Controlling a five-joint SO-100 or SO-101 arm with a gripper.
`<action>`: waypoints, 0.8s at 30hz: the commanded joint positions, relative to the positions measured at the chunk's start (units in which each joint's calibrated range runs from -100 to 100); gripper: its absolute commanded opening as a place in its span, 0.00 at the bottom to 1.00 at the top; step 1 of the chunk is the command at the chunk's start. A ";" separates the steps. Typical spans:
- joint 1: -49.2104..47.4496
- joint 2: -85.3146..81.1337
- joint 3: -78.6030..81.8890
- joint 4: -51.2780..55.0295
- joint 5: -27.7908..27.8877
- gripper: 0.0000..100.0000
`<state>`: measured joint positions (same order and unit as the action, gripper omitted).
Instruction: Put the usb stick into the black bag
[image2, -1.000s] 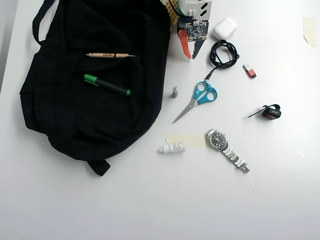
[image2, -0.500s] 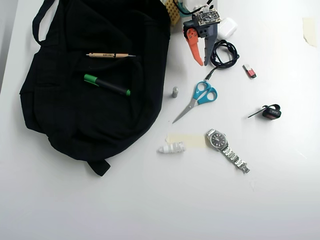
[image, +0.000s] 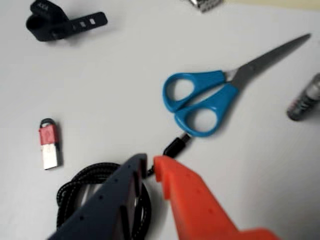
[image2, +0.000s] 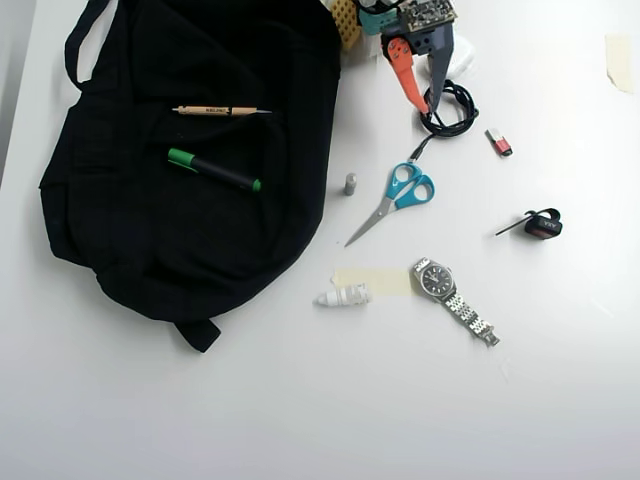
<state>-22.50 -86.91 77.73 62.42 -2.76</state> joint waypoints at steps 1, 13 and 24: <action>-0.47 19.19 -14.03 0.89 -0.44 0.02; -7.12 59.19 -35.05 0.11 -9.98 0.02; -18.34 63.92 -37.66 -2.90 -15.65 0.02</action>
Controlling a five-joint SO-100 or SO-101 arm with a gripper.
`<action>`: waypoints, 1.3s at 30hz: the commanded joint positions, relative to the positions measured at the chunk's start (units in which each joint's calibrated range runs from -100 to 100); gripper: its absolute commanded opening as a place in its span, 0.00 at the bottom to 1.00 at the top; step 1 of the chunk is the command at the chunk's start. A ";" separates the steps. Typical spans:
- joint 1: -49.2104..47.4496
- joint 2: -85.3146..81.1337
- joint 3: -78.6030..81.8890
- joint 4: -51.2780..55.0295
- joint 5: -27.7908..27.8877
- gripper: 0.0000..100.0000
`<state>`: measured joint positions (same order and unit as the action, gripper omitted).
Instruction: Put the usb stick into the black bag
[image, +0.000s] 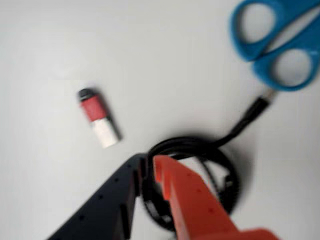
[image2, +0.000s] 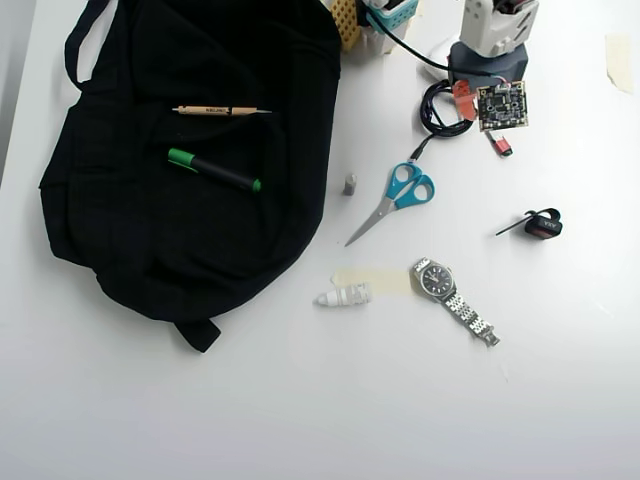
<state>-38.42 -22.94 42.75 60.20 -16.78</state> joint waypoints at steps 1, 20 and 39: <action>-3.39 -0.05 -2.68 -0.69 -2.47 0.02; -5.18 13.56 -6.09 -17.31 5.14 0.02; -6.60 13.56 -4.20 -18.09 8.33 0.02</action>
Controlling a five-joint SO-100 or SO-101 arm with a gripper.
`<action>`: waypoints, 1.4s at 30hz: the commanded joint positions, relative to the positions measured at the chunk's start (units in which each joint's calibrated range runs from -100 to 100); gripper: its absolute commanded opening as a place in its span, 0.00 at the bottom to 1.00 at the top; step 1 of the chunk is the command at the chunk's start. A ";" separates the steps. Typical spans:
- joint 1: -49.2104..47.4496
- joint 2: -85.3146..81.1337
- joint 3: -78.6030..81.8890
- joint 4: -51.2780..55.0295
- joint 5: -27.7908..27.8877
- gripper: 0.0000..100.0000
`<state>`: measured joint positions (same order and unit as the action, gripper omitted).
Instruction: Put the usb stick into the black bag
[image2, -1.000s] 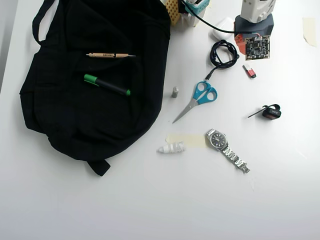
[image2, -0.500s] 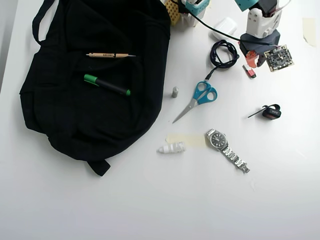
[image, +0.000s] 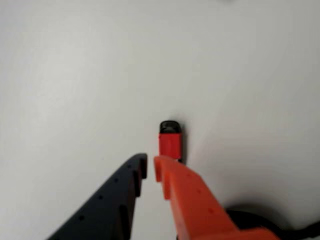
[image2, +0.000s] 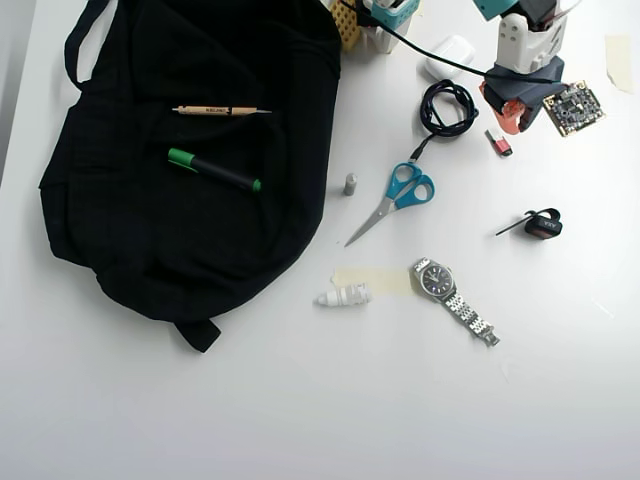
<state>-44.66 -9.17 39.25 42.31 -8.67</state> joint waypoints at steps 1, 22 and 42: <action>-0.29 -0.20 -0.52 -0.19 0.23 0.02; -0.81 8.76 -6.99 9.89 -0.19 0.24; -0.89 14.73 -17.06 15.31 -0.09 0.24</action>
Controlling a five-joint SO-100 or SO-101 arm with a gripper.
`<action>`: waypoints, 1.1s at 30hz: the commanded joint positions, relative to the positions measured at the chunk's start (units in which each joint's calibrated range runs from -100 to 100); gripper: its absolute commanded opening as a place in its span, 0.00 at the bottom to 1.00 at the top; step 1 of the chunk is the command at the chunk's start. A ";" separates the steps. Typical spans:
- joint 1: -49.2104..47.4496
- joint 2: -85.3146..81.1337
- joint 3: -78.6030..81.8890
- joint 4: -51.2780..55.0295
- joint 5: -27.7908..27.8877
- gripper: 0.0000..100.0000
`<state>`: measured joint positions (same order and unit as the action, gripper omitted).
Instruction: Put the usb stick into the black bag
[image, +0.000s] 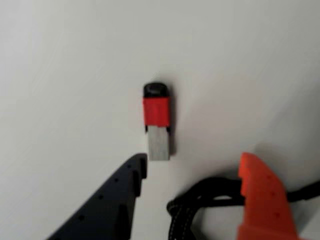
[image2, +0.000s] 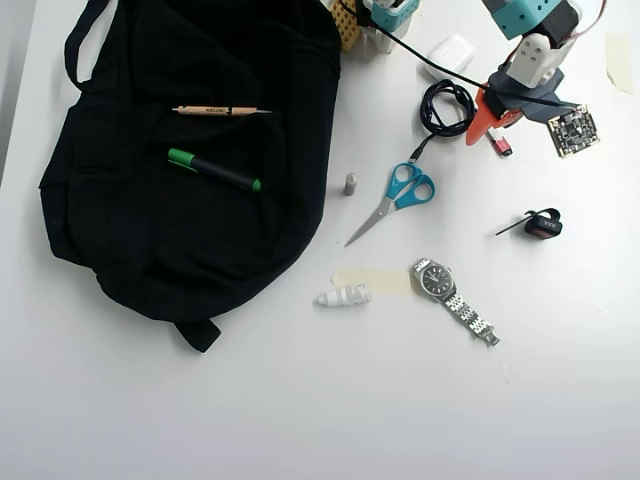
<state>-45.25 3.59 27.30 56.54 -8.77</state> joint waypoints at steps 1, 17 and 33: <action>-0.30 2.89 -6.10 1.60 0.01 0.24; -3.44 7.37 -11.76 3.58 -2.66 0.25; -3.14 14.50 -18.68 3.58 -2.40 0.25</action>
<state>-48.40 16.60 13.91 59.95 -11.31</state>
